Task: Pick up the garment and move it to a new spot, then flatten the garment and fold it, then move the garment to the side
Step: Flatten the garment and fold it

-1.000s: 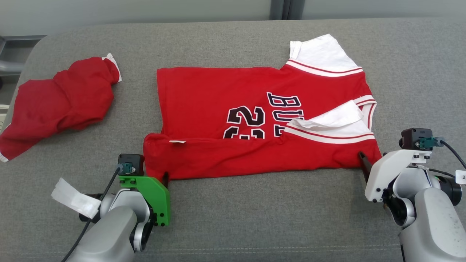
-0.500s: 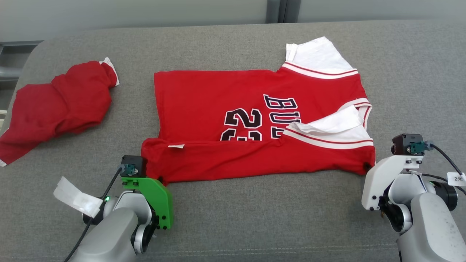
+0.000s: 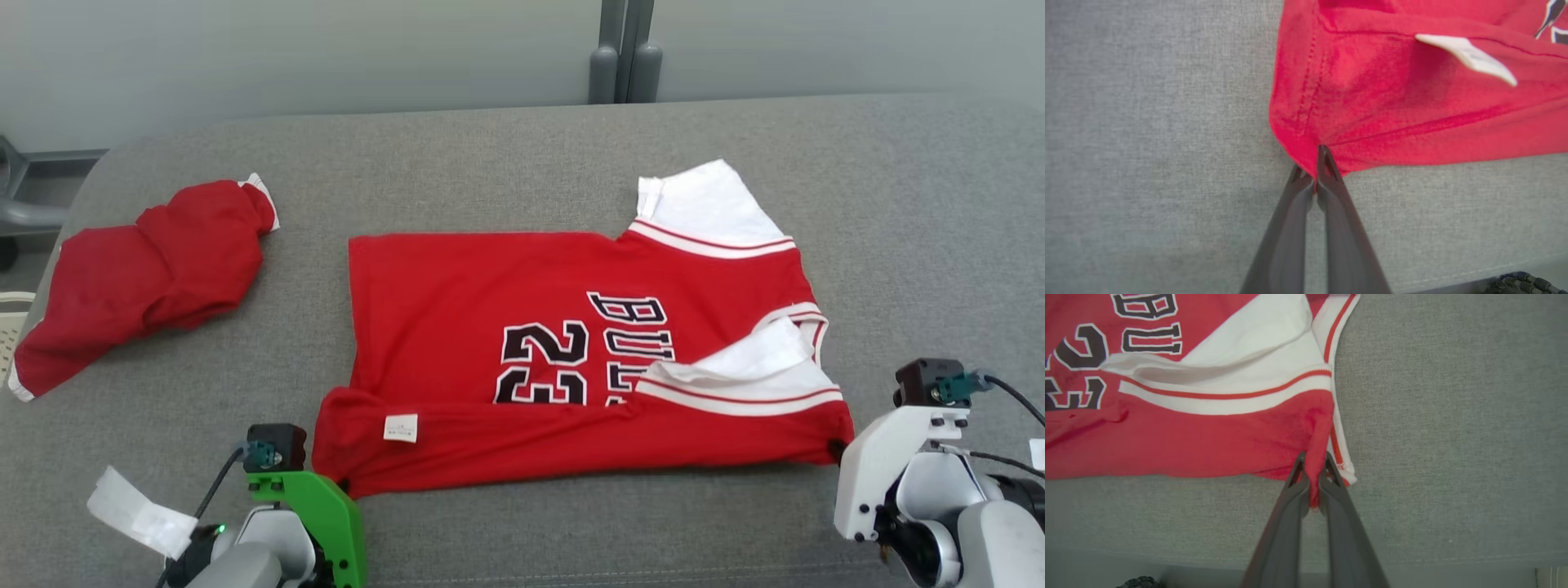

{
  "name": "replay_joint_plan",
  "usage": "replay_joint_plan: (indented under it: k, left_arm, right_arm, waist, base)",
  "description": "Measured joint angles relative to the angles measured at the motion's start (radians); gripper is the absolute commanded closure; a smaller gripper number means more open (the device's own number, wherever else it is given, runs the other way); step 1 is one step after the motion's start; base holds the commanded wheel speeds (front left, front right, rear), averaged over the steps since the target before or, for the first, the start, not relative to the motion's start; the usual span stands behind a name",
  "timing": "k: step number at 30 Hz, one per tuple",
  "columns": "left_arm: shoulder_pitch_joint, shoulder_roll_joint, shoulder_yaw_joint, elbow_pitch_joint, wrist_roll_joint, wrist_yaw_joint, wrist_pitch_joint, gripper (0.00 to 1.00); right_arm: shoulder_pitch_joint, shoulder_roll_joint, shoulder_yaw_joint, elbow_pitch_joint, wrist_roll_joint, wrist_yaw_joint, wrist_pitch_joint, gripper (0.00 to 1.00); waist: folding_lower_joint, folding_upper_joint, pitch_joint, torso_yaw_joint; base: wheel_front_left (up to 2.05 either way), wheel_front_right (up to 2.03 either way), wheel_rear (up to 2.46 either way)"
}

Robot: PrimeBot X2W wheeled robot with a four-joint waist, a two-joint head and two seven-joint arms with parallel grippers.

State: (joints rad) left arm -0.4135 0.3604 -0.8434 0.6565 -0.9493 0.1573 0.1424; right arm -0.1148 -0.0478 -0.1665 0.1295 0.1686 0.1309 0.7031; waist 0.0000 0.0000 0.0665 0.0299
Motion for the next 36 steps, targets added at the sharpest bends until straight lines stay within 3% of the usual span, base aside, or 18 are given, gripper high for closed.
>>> replay_joint_plan:
  k: [11, 12, 13, 14, 15, 22, 30, 36]
  left_arm:
    - [0.132, 0.065, -0.008, -0.162, -0.02, 0.073, 0.041, 1.0]
    - [0.139, 0.067, -0.01, -0.17, -0.02, 0.079, 0.043, 1.0]
    - [0.145, 0.07, -0.013, -0.179, -0.019, 0.084, 0.045, 0.84]
    - [0.152, 0.074, -0.013, -0.189, -0.016, 0.091, 0.03, 0.09]
    - [0.156, 0.076, -0.008, -0.197, -0.01, 0.099, 0.012, 0.0]
    - [0.195, 0.079, 0.023, -0.238, -0.006, 0.119, -0.095, 0.0]
    - [0.214, 0.068, 0.098, -0.305, 0.036, 0.124, -0.351, 0.0]
    - [0.247, 0.03, 0.191, -0.368, 0.11, 0.102, -0.4, 0.0]
  right_arm:
    - [0.139, 0.0, 0.015, -0.084, 0.051, 0.0, 0.067, 1.0]
    - [0.144, 0.0, 0.016, -0.084, 0.051, 0.0, 0.063, 0.85]
    - [0.149, 0.0, 0.013, -0.084, 0.051, 0.0, 0.045, 0.0]
    - [0.15, 0.0, 0.009, -0.081, 0.05, 0.0, 0.035, 0.0]
    - [0.151, -0.002, 0.014, -0.075, 0.049, 0.0, 0.026, 0.0]
    - [0.175, -0.001, 0.041, -0.061, 0.101, 0.0, -0.067, 0.0]
    - [0.177, 0.0, 0.055, -0.032, 0.17, 0.0, -0.325, 0.0]
    - [0.169, -0.001, 0.087, 0.024, 0.236, 0.0, -0.532, 0.0]
  waist:
    - [0.0, 0.0, -0.061, -0.003]
    - [0.0, 0.0, -0.065, -0.003]
    - [0.0, 0.0, -0.068, -0.004]
    - [-0.0001, 0.0, -0.071, -0.006]
    - [0.0, 0.0, -0.074, -0.007]
    - [0.0, 0.0, -0.101, -0.009]
    - [0.0, 0.0, -0.144, -0.007]
    - [-0.0001, 0.0, -0.172, 0.003]
  base:
    - [0.0, 0.0, 0.0]
    - [0.0, 0.0, 0.0]
    - [0.0, 0.0, 0.0]
    - [0.0, 0.0, 0.0]
    - [0.0, 0.0, 0.0]
    - [0.0, 0.0, 0.0]
    - [0.0, 0.0, 0.0]
    - [0.0, 0.0, 0.0]
